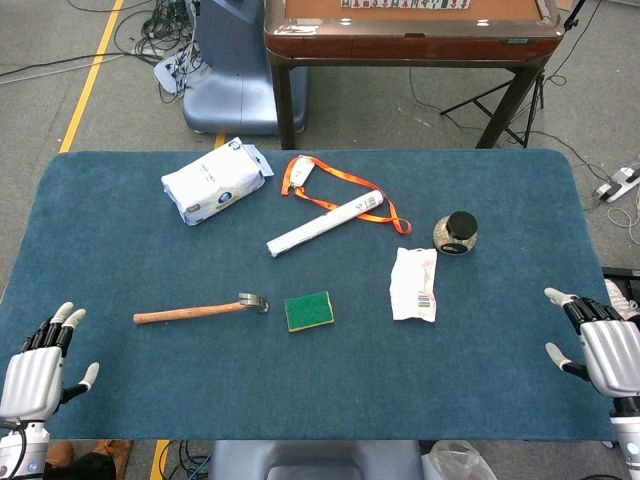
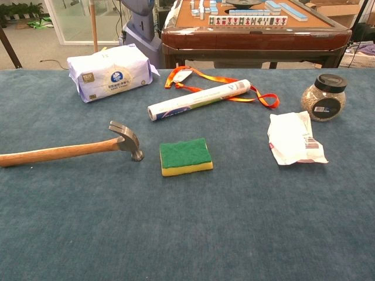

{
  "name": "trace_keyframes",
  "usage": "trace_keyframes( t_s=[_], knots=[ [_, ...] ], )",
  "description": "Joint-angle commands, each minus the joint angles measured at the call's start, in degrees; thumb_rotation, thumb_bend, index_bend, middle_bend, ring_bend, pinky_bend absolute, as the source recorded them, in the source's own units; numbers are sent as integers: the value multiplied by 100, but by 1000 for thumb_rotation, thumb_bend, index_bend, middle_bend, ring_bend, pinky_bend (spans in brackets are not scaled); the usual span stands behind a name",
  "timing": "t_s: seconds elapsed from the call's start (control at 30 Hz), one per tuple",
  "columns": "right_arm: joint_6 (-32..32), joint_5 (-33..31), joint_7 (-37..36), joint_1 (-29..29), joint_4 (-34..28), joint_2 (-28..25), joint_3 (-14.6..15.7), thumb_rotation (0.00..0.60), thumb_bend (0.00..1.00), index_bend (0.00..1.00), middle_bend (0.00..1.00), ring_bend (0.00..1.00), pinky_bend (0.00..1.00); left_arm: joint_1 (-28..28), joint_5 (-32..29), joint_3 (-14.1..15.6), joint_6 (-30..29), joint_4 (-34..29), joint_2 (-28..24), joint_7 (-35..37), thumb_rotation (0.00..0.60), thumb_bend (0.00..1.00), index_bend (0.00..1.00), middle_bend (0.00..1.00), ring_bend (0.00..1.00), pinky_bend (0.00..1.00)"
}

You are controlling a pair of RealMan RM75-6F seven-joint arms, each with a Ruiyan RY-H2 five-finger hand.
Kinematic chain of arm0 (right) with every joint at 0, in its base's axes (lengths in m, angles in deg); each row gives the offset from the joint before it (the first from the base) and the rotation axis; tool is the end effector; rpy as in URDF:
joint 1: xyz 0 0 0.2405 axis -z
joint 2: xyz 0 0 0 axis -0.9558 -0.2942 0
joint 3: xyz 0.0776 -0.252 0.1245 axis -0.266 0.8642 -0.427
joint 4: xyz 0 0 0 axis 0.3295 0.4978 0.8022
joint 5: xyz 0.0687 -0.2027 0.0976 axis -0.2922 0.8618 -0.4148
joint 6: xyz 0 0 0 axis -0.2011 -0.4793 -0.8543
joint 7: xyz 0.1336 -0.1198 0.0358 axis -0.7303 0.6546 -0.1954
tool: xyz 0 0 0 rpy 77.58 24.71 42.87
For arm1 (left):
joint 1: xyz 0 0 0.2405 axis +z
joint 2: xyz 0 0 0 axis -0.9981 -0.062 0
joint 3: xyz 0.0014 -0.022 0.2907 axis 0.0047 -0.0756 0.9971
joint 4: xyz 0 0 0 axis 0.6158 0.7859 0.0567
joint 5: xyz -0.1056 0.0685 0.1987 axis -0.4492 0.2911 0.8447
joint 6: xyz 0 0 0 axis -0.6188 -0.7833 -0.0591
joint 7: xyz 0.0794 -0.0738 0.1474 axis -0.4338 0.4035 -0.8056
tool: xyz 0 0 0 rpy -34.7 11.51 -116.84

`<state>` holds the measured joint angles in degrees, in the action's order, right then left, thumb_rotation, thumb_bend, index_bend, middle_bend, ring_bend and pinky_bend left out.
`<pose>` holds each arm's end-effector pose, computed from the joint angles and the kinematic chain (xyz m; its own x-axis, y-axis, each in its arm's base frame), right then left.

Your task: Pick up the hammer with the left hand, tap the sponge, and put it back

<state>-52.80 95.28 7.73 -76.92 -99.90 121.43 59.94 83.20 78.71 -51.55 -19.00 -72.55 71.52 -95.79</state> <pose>-0.3407 -0.2173 0.1798 0.4770 -0.0351 0.8782 -0.8789 -0.0247 0.4764 -0.3118 0.2101 0.1236 0.4102 0.0325 0.9114 0.9031 0.1246 -0.4110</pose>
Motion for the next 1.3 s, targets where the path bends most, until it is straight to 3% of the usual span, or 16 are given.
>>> trace_keyframes(
  t_s=[0.03,0.4,0.6,0.73,1.07,1.3],
  knots=[
    [-2,22,2,-11,-11,-8,-2,600,226,212,304,261,370,8,13,5,-11,2,1,10,600,258,145,66,111,178],
    [-56,-10,-42,-127,-154,-212,-196,600,226,212,304,261,370,-229,184,-93,258,139,40,273,600,258,176,81,111,178],
    [-8,-65,-40,-216,-250,-365,-293,600,226,212,304,261,370,-732,224,-199,971,289,17,326,600,258,192,128,111,178],
    [15,-47,-50,-240,-301,-408,-292,600,226,211,304,261,370,-1115,47,-320,1533,355,64,376,600,257,253,187,111,175],
    [42,-27,-155,-236,-228,-397,-237,600,226,212,304,261,370,-2095,-1163,-703,2641,402,508,-478,600,258,268,238,113,175],
    [31,-30,-272,-218,-108,-376,-211,600,226,211,304,261,370,-2700,-2298,-896,2906,592,912,-1267,600,257,242,238,113,170]
  ],
)
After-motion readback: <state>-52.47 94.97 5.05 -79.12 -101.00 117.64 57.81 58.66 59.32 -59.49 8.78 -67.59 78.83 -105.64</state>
